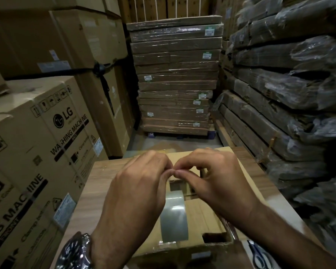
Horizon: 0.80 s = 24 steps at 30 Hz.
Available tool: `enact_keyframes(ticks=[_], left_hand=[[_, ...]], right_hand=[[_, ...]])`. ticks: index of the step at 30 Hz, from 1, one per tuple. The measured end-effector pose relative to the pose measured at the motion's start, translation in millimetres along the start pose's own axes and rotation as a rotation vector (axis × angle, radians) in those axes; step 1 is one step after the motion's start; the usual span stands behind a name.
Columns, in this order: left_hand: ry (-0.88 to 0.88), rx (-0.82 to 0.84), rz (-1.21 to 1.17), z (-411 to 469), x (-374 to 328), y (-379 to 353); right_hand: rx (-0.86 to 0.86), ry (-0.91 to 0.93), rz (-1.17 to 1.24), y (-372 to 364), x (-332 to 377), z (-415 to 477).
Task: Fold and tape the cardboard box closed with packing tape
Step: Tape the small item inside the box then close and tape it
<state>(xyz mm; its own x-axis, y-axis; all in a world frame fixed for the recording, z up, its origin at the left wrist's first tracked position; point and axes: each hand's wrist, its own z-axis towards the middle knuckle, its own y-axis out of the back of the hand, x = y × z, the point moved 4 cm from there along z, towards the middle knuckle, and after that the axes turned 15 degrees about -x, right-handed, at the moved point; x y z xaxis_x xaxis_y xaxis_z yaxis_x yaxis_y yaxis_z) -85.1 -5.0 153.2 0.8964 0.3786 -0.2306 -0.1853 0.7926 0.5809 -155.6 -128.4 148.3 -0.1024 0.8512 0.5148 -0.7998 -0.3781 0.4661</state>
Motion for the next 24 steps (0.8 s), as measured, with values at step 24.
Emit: enact_keyframes(ticks=[24], left_hand=[[0.442,-0.143,-0.644,-8,-10,-19]], right_hand=[[0.212,0.018,-0.184,63,46,99]])
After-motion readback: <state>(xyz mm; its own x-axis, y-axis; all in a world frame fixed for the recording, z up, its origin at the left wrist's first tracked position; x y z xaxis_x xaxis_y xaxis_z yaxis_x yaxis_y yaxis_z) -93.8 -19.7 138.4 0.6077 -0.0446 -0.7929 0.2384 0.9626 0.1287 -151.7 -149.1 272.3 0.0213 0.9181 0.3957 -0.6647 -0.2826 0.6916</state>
